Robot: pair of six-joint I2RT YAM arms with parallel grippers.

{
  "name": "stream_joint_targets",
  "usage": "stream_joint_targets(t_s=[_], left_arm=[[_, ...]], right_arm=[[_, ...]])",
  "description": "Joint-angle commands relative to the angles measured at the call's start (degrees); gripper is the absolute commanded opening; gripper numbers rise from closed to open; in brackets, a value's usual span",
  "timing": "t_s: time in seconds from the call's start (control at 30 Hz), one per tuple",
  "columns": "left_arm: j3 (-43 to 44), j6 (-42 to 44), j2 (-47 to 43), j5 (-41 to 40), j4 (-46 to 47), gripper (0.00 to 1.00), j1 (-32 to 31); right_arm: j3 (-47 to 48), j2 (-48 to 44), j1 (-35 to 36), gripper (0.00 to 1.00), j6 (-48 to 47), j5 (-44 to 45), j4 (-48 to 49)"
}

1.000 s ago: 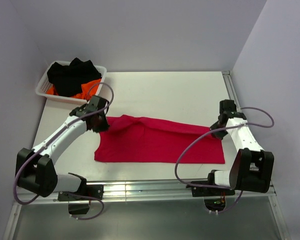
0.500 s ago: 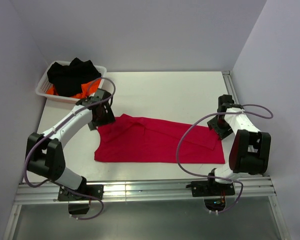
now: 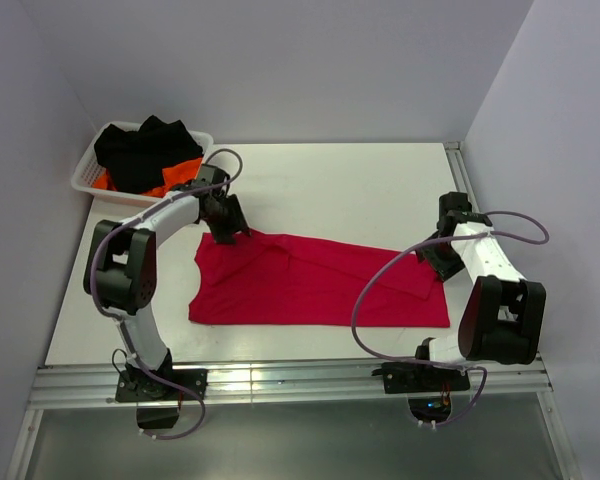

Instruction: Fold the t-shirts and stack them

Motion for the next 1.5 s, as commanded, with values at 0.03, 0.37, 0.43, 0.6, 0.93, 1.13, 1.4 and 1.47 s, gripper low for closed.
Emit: stream_joint_targets(t_s=[0.03,0.37,0.43,0.6,0.93,1.13,1.4,1.47], left_arm=[[2.1,0.0,3.0,10.3,5.7,0.55,0.1],[12.6,2.5,6.2,6.7,2.4,0.51,2.6],[15.0,5.4,6.8,6.0,1.5,0.52,3.8],[21.3,10.4,12.5,6.9,-2.3,0.51,5.8],[12.7,14.0,12.1,12.6,2.0,0.46,5.9],[9.7,14.8,9.1,15.9,3.4,0.47,5.8],[8.7,14.7,8.3,18.3,5.0,0.46,5.8],[9.4,14.7,8.6,18.3,5.0,0.47,5.8]], right_arm=[[-0.1,-0.9,-0.4,0.66,-1.0,0.7,-0.9],[-0.7,-1.0,-0.4,0.65,-1.4,0.5,-0.4],[-1.1,-1.2,-0.4,0.65,-1.6,0.7,-0.4],[-0.4,-0.8,-0.5,0.65,-1.6,0.9,-1.0],[1.1,0.2,-0.7,0.64,-1.4,0.9,-1.4],[-0.7,0.6,-0.6,0.64,-1.4,1.0,-0.5],[-1.7,0.7,-0.7,0.64,-1.0,0.6,0.0],[-1.9,0.4,-0.6,0.64,-1.1,0.6,0.1]])
